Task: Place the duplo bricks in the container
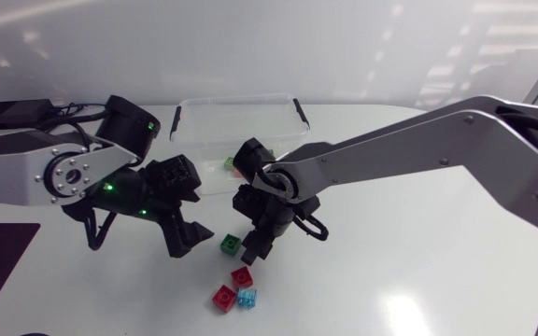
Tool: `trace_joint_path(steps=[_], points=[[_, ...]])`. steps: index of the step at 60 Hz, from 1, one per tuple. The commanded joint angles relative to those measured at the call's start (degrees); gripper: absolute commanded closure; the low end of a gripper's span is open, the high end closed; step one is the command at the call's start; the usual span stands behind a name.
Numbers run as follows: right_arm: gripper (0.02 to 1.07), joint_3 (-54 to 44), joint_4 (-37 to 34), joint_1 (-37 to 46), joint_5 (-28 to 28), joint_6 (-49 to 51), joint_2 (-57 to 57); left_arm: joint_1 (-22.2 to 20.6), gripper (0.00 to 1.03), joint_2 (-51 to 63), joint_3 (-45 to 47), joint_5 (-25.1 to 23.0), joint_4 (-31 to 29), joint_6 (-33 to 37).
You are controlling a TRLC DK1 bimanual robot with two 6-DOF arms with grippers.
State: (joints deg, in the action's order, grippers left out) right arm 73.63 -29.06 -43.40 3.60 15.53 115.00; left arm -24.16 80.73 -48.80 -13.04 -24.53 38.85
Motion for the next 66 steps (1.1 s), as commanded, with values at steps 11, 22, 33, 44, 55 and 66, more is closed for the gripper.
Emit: trace_joint_path(steps=[11,22,33,44,55,66], points=[[0.83,-1.3,-2.3,2.2,-0.6,0.6,-4.8,-3.3,0.05,7.6,-2.9,0.3,0.1,-1.8],[0.83,-0.8,-6.1,3.9,-0.9,-0.3,-16.3,-7.0,0.05,13.6,-4.7,2.0,0.5,-4.7],[0.83,5.8,-7.6,6.8,-1.1,-2.3,-23.0,-9.1,0.05,18.4,-5.9,4.4,3.1,-7.5],[0.83,12.2,-5.7,8.6,-1.2,-4.1,-22.7,-9.9,0.06,23.2,-6.8,7.6,4.9,-8.5],[0.82,21.3,-4.8,10.3,-1.3,-5.6,-18.4,-10.3,0.30,25.4,-6.8,8.6,4.9,-8.7],[0.82,29.7,-2.3,12.3,-1.3,-6.4,-9.4,-10.2,0.74,25.1,-5.2,9.0,6.9,-9.1]])
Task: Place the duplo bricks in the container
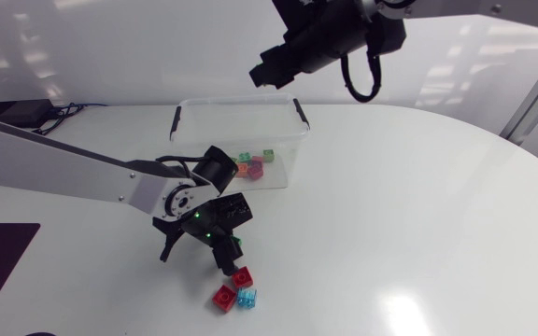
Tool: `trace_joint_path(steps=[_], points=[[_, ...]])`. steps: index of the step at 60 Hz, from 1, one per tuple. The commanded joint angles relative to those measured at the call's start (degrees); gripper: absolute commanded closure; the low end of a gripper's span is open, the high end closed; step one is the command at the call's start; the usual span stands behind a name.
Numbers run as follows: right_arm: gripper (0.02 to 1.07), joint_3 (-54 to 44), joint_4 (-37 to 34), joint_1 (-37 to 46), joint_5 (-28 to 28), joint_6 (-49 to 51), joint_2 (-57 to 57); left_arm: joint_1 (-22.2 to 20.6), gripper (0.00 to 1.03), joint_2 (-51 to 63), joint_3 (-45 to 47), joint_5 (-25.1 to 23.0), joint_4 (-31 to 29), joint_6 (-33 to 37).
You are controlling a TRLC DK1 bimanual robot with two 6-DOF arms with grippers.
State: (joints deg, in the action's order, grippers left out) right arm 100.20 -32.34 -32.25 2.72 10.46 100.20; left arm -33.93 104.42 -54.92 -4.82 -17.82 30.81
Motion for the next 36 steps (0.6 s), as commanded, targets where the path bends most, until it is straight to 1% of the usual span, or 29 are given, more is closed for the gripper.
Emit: trace_joint_path(steps=[1,6,7,9,13,14,15,20,25,29,36], points=[[0.82,4.1,1.0,1.3,-0.4,-1.3,6.4,-0.5,0.74,1.0,1.1,0.9,0.2,-1.1],[0.81,10.5,0.3,2.4,-0.3,-1.5,13.3,-0.8,0.75,-2.0,2.6,0.9,0.2,-1.1],[0.79,11.7,0.2,2.5,-0.5,-1.5,14.6,-0.9,0.75,-2.9,2.9,0.9,0.2,-1.1],[0.66,14.4,-0.5,2.7,-1.2,-1.8,17.2,-0.9,0.75,-5.0,3.6,0.9,0.1,-1.1],[0.21,20.1,-3.8,2.8,-1.6,-1.9,21.5,-0.8,0.75,-10.4,4.8,0.9,-0.3,-1.0],[0.12,20.9,-4.1,2.9,-1.7,-2.0,21.9,-0.6,0.75,-12.0,5.0,0.9,-0.5,-1.0],[0.06,21.5,-4.2,2.8,-1.8,-2.2,22.1,-0.4,0.75,-13.1,5.1,0.9,-0.6,-1.0],[0.06,22.3,-4.4,2.7,-1.8,-2.4,21.6,1.1,0.75,-20.2,4.4,1.0,-3.4,-0.7],[0.06,19.5,-4.5,2.6,-1.8,-2.3,18.4,3.3,0.75,-25.3,1.6,1.0,-6.8,0.0],[0.06,13.9,-4.0,2.6,-1.8,-2.3,13.7,5.3,0.75,-28.0,-2.4,0.8,-8.5,0.6],[0.06,1.0,-1.8,2.2,-1.5,-2.1,3.2,8.4,0.75,-28.7,-9.6,0.0,-7.6,0.3]])
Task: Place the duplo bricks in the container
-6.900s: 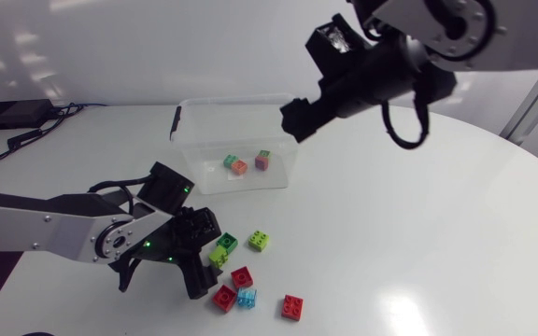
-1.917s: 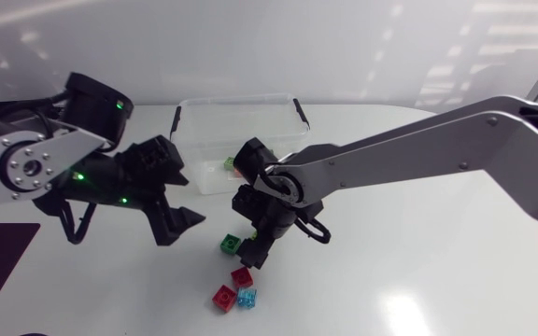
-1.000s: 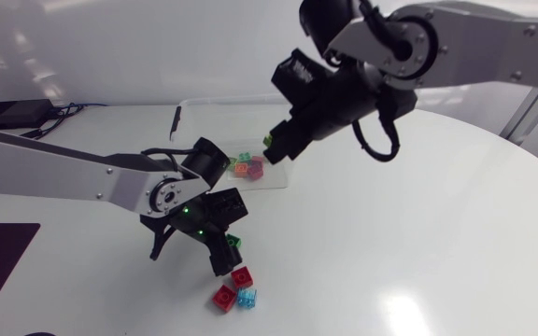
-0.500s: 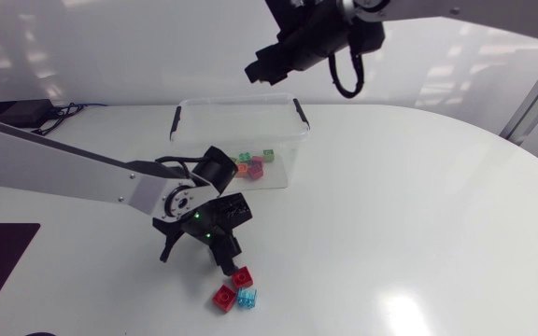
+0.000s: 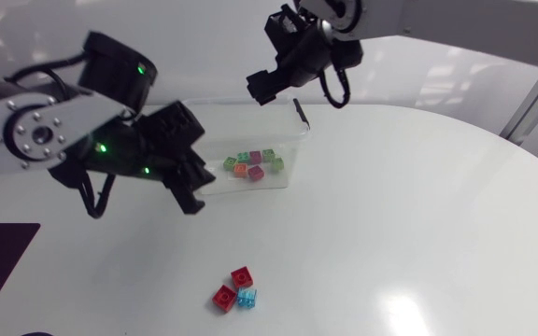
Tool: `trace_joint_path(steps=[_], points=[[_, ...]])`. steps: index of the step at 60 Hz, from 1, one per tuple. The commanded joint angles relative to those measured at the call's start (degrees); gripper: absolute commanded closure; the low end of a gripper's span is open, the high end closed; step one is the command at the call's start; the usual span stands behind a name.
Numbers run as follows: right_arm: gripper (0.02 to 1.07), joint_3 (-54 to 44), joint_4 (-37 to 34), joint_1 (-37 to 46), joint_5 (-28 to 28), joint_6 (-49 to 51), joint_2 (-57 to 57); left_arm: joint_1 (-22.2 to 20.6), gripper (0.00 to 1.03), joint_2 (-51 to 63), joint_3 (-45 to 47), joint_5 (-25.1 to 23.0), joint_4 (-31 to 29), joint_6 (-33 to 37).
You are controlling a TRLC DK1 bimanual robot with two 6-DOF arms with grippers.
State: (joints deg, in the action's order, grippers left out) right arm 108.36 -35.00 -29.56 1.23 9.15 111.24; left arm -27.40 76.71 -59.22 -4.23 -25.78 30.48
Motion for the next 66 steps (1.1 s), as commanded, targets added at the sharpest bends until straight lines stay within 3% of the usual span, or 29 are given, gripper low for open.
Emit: trace_joint_path(steps=[1,12,21,22,24,27,35,42,55,66], points=[[0.06,-9.5,1.1,-0.6,0.2,-0.8,-9.7,2.2,0.75,-1.0,-6.0,-0.6,1.2,0.5],[0.06,-28.7,2.7,-2.8,0.9,0.0,-23.9,4.5,0.75,4.3,-11.6,-0.7,15.4,-3.1],[0.06,-39.8,2.6,-5.6,1.8,1.0,-29.5,5.5,0.73,16.0,-18.8,-0.2,21.6,-5.5],[0.06,-40.7,2.4,-6.1,1.8,1.0,-29.5,5.8,0.69,18.1,-20.1,0.7,22.3,-5.7],[0.06,-42.0,2.0,-6.6,1.8,1.4,-29.4,6.1,0.49,22.5,-23.3,2.4,22.1,-6.4],[0.06,-43.7,1.4,-8.3,1.8,2.0,-29.0,6.8,0.03,27.2,-27.1,2.7,21.0,-7.1],[0.06,-46.0,-0.9,-12.2,1.9,3.3,-28.3,6.2,0.04,24.2,-26.8,2.6,18.7,-7.1],[0.06,-47.5,-1.6,-14.4,3.0,4.5,-27.5,5.1,0.04,16.8,-23.4,2.6,12.1,-6.8],[0.06,-48.2,-2.1,-18.3,4.2,3.9,-21.6,5.6,0.04,-1.7,-10.2,2.3,-1.1,-3.8],[0.06,-44.8,-5.3,-21.9,6.2,3.7,-16.1,5.5,0.04,-14.8,4.8,0.1,-10.2,4.9]])
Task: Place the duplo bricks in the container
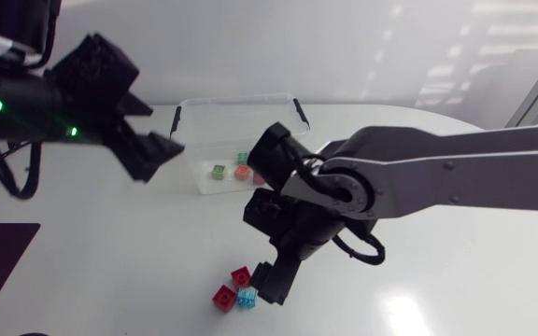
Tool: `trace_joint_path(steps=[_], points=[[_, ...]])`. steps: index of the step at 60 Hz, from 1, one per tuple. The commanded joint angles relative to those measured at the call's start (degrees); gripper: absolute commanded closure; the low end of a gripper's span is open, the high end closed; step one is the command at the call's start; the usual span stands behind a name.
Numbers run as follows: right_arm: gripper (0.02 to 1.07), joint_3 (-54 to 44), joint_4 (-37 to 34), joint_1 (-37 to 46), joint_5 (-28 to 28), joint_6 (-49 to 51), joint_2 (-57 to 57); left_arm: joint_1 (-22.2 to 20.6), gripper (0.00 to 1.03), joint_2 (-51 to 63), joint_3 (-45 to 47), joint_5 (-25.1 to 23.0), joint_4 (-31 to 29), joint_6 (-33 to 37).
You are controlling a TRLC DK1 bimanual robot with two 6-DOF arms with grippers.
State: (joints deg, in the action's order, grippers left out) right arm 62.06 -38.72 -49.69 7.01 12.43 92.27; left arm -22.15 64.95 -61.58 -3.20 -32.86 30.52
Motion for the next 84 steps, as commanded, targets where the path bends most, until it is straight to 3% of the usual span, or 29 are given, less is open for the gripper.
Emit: trace_joint_path(steps=[1,10,22,43,57,69,74,80,84], points=[[0.06,1.6,-1.7,-2.1,0.5,0.5,3.2,0.3,0.04,-4.0,8.6,-0.9,-3.3,5.4],[0.06,3.8,-2.9,-4.2,0.5,1.0,7.0,1.2,0.04,-9.4,19.5,-2.4,-3.3,8.8],[0.06,9.7,-7.6,-4.7,1.3,0.9,12.0,3.6,0.04,-14.3,25.5,-4.1,-3.3,9.6],[0.08,14.8,-13.5,-5.1,3.4,1.7,18.3,6.9,0.04,-17.6,25.6,-6.6,-7.0,11.2],[0.18,18.2,-15.7,-5.6,3.4,-0.5,23.7,7.3,0.04,-18.1,25.7,-7.0,-7.9,11.8],[0.42,20.3,-15.9,-6.1,3.1,-2.1,27.5,7.4,0.04,-18.8,25.8,-7.4,-8.7,12.1],[0.82,21.6,-16.0,-6.2,2.7,-2.9,28.7,7.1,0.04,-18.5,25.9,-8.2,-9.0,11.8],[0.86,20.7,-15.6,-5.9,2.7,-3.2,28.0,5.5,0.04,-17.1,25.8,-8.5,-9.0,10.8],[0.86,19.8,-15.5,-5.1,2.7,-3.2,25.9,2.0,0.04,-15.2,25.8,-8.6,-8.4,8.2]])
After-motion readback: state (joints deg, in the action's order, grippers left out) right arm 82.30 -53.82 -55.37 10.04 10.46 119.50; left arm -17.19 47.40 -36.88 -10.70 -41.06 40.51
